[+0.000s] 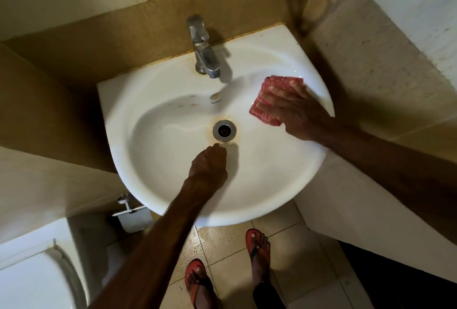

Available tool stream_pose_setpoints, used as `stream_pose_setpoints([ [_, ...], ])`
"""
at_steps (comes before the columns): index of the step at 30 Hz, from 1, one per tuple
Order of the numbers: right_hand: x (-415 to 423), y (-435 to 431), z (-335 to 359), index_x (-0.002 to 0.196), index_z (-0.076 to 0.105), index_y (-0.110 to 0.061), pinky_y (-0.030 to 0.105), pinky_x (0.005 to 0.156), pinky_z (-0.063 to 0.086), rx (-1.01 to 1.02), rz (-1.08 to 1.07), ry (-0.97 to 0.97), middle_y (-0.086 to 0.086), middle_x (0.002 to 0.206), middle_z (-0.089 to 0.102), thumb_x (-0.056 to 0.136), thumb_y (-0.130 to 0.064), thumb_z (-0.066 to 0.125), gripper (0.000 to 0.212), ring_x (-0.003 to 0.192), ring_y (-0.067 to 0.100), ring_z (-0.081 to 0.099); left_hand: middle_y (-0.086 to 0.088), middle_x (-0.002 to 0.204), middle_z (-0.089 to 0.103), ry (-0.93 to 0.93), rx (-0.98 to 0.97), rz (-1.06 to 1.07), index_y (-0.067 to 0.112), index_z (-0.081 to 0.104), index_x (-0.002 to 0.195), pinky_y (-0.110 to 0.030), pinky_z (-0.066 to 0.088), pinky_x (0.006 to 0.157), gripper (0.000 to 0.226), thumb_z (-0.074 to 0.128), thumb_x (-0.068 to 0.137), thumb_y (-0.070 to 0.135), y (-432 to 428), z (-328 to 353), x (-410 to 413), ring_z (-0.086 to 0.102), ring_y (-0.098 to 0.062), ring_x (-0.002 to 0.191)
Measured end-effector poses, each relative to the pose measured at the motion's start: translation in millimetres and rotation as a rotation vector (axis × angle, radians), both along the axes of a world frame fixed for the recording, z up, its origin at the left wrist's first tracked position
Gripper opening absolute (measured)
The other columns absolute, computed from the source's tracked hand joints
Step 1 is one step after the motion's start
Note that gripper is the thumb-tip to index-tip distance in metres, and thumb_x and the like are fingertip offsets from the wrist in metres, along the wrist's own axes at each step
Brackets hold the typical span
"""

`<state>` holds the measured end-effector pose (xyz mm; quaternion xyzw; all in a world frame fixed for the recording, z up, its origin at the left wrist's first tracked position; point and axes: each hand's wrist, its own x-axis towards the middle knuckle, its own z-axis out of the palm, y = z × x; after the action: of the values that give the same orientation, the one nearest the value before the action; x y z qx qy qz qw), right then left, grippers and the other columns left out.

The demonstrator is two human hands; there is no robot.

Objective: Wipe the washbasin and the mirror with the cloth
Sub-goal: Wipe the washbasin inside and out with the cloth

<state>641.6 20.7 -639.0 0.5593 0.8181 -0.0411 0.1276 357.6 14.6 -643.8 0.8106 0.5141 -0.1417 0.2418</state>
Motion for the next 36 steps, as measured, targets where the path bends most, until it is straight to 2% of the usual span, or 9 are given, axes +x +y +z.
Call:
stream_pose_setpoints([
  [7,-71.8,-10.9,-37.9,0.149,0.057,-0.019,0.057,0.12,0.028,0.051,-0.266,0.113,0.008,0.157,0.052,0.076,-0.018,0.03,0.077,0.15,0.038,0.042,-0.015,0.125,0.059,-0.011,-0.014,0.017,0.009,0.046,0.14,-0.039,0.049,0.093,0.052,0.05,0.087,0.005,2.2,-2.5,0.0,0.059,-0.037,0.114],
  [12,-111.7,-9.8,-36.1,0.166,0.019,-0.035,0.05,0.128,0.004,-0.225,-0.156,0.171,-0.01,0.176,0.007,0.1,-0.017,0.049,0.074,0.164,0.02,-0.002,-0.015,0.12,0.064,-0.102,-0.094,0.073,0.015,0.056,0.13,-0.043,0.055,0.091,0.052,0.052,0.079,0.006,10.7,0.4,-2.2,0.064,-0.038,0.108],
  [16,-60.9,-2.9,-26.7,0.155,0.049,-0.026,0.062,0.116,0.032,-0.117,0.033,0.175,0.002,0.165,0.042,0.079,0.002,0.063,0.082,0.155,0.034,0.036,-0.015,0.136,0.057,-0.076,-0.135,0.043,0.014,0.046,0.147,-0.04,0.049,0.103,0.06,0.055,0.088,0.007,15.5,-4.7,-9.0,0.056,-0.036,0.126],
  [24,-69.7,-9.1,-34.8,0.13,0.072,-0.019,0.05,0.116,0.031,0.075,-0.105,0.093,0.006,0.139,0.068,0.073,-0.015,0.035,0.068,0.134,0.035,0.061,-0.016,0.131,0.06,-0.136,-0.105,0.127,0.011,0.054,0.139,-0.04,0.05,0.099,0.054,0.056,0.085,0.006,15.7,-9.9,-7.7,0.057,-0.037,0.122],
  [26,-98.8,-8.3,-30.1,0.141,0.063,-0.023,0.056,0.121,0.032,0.084,-0.1,0.146,0.005,0.152,0.057,0.09,-0.013,0.035,0.059,0.147,0.033,0.047,-0.015,0.118,0.064,-0.181,-0.009,0.228,0.007,0.061,0.121,-0.04,0.053,0.088,0.042,0.056,0.08,0.003,13.3,-8.0,-3.0,0.061,-0.039,0.111],
  [28,-123.1,-8.4,-31.9,0.156,0.044,-0.029,0.04,0.126,0.0,-0.086,-0.131,0.136,-0.002,0.169,0.029,0.105,-0.022,0.037,0.052,0.161,0.022,0.016,-0.016,0.104,0.063,-0.178,0.088,0.295,0.003,0.061,0.107,-0.04,0.051,0.082,0.027,0.056,0.08,0.001,12.1,-6.9,-1.9,0.062,-0.04,0.103],
  [30,-131.6,-8.8,-39.0,0.162,0.035,-0.027,0.042,0.124,-0.007,-0.153,-0.141,0.234,-0.003,0.174,0.017,0.105,-0.021,0.047,0.058,0.163,0.022,0.002,-0.018,0.106,0.062,-0.172,0.153,0.286,0.001,0.06,0.107,-0.043,0.05,0.085,0.025,0.057,0.082,0.0,12.3,-10.3,-4.6,0.06,-0.042,0.105],
  [34,-100.5,-5.3,-44.3,0.163,0.033,-0.031,0.052,0.129,0.008,-0.135,-0.108,0.34,-0.006,0.174,0.02,0.102,-0.015,0.053,0.065,0.163,0.024,0.008,-0.017,0.114,0.064,-0.026,0.142,0.188,0.004,0.057,0.107,-0.039,0.05,0.082,0.02,0.057,0.088,0.004,17.6,-10.9,-3.8,0.061,-0.038,0.106],
  [36,-83.3,-4.2,-37.4,0.16,0.039,-0.031,0.05,0.128,0.001,-0.116,-0.254,0.401,-0.004,0.173,0.025,0.103,-0.033,0.033,0.058,0.162,0.023,0.011,-0.016,0.114,0.064,0.051,0.128,0.154,0.006,0.057,0.109,-0.038,0.05,0.081,0.019,0.055,0.09,0.005,20.4,-8.7,-3.8,0.062,-0.036,0.106],
])
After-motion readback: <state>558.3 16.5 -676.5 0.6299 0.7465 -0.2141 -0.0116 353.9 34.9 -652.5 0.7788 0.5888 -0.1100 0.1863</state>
